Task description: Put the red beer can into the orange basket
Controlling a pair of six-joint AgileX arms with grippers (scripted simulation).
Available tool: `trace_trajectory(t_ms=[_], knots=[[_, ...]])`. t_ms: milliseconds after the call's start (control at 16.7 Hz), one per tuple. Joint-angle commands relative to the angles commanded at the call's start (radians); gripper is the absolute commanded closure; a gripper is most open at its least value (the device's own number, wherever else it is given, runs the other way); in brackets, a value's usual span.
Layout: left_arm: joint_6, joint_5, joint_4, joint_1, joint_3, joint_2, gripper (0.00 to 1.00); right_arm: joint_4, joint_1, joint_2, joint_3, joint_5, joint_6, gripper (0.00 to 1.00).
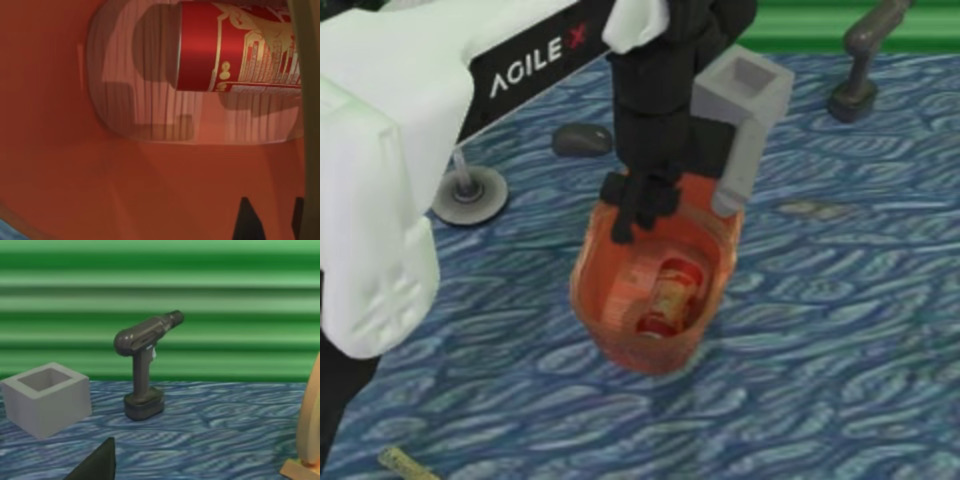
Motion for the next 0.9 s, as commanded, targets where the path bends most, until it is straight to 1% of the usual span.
trace_trajectory(t_ms=[360, 780, 900], knots=[[0.002, 0.0, -0.004, 0.002, 0.003, 0.002, 1.0, 0.0, 0.0, 0.0, 0.0, 0.0, 0.0, 0.0], [0.033, 0.0, -0.181, 0.05, 0.169, -0.006, 1.0, 0.0, 0.0, 0.0, 0.0, 0.0, 0.0, 0.0], [0.035, 0.0, -0.195, 0.056, 0.184, -0.008, 1.0, 0.0, 0.0, 0.0, 0.0, 0.0, 0.0, 0.0]])
